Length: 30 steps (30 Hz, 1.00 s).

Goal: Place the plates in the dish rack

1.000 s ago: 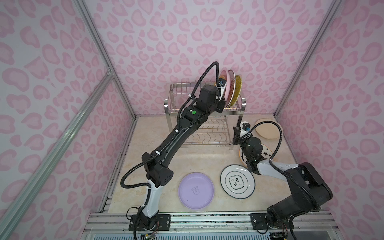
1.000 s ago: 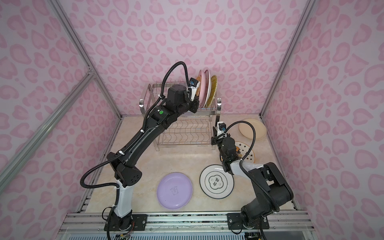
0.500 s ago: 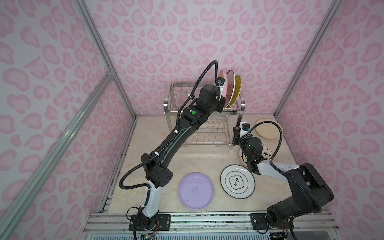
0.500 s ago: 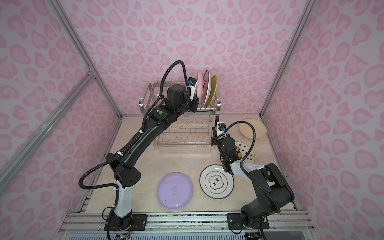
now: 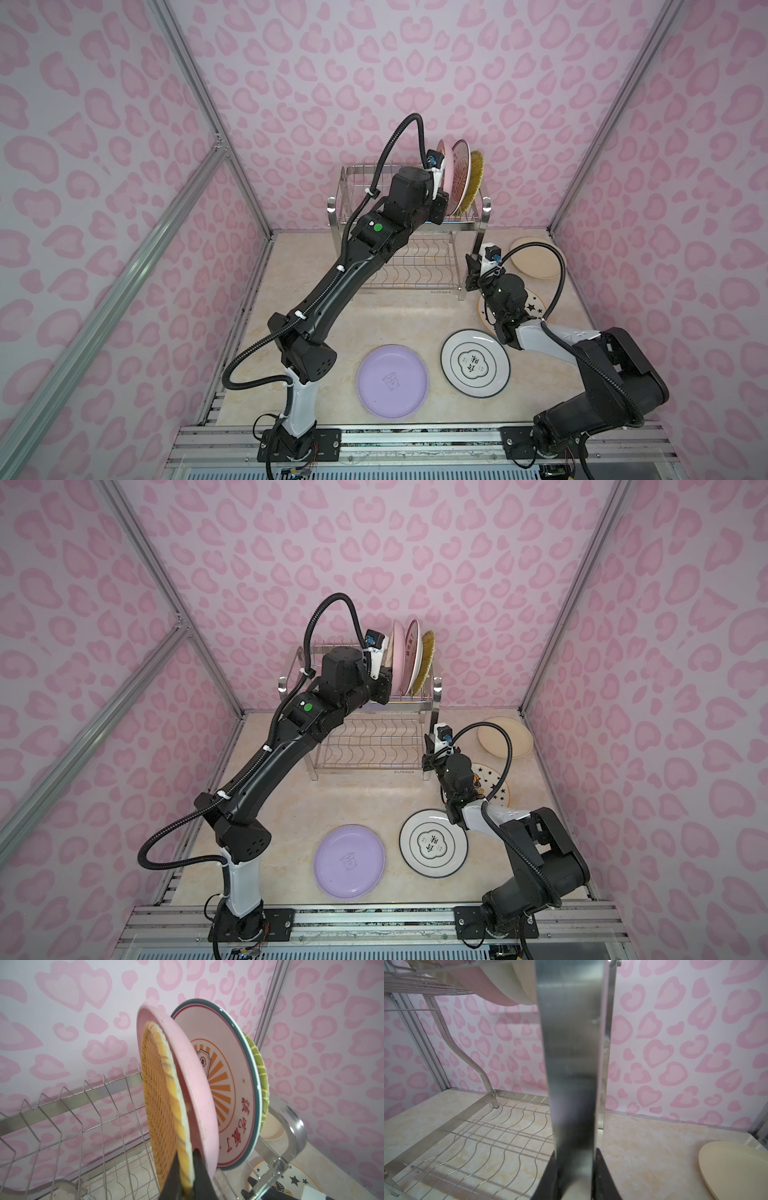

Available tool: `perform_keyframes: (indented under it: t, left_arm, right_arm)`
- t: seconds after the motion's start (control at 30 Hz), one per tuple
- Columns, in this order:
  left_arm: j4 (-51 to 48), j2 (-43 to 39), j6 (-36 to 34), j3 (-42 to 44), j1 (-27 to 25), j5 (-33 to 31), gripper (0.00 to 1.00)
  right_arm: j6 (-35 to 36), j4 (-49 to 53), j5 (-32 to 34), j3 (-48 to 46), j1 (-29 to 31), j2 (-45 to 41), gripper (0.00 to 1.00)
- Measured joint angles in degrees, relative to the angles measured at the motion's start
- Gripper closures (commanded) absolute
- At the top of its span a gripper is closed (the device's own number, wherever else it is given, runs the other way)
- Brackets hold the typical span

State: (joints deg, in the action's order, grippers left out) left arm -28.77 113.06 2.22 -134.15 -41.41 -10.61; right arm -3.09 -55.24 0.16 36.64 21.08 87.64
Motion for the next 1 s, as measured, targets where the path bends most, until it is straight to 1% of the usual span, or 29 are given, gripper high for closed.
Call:
perform_keyframes:
  t: [0.3,0.5,0.7,0.83,1.0]
  left_arm:
    - [0.68,-4.22,2.71,2.49,-0.22,-0.35,0.97]
    - [5.20,-9.51,4.17,7.08,-0.22,-0.50,0.97]
    - [9.62,-15.23,4.00,13.62,0.35,-5.16,0.96]
    - [12.31,-16.70,4.17,16.41,0.94,-4.00,0.97]
    - [13.44,-15.47,5.79,15.80,3.06,-1.88,0.96]
  right_arm:
    - [-0.15,0.76,-0.92,0.00,-0.09,-0.46,0.83]
    - [-0.28,0.90,-1.66,0.00,-0.11,-0.46,0.83]
    - [-0.48,0.96,-1.70,0.02,-0.20,-0.46,0.83]
    - [-0.57,1.01,-1.70,0.02,-0.24,-0.48,0.83]
    - [-0.59,1.29,-1.70,0.20,-0.24,-0.52,0.83]
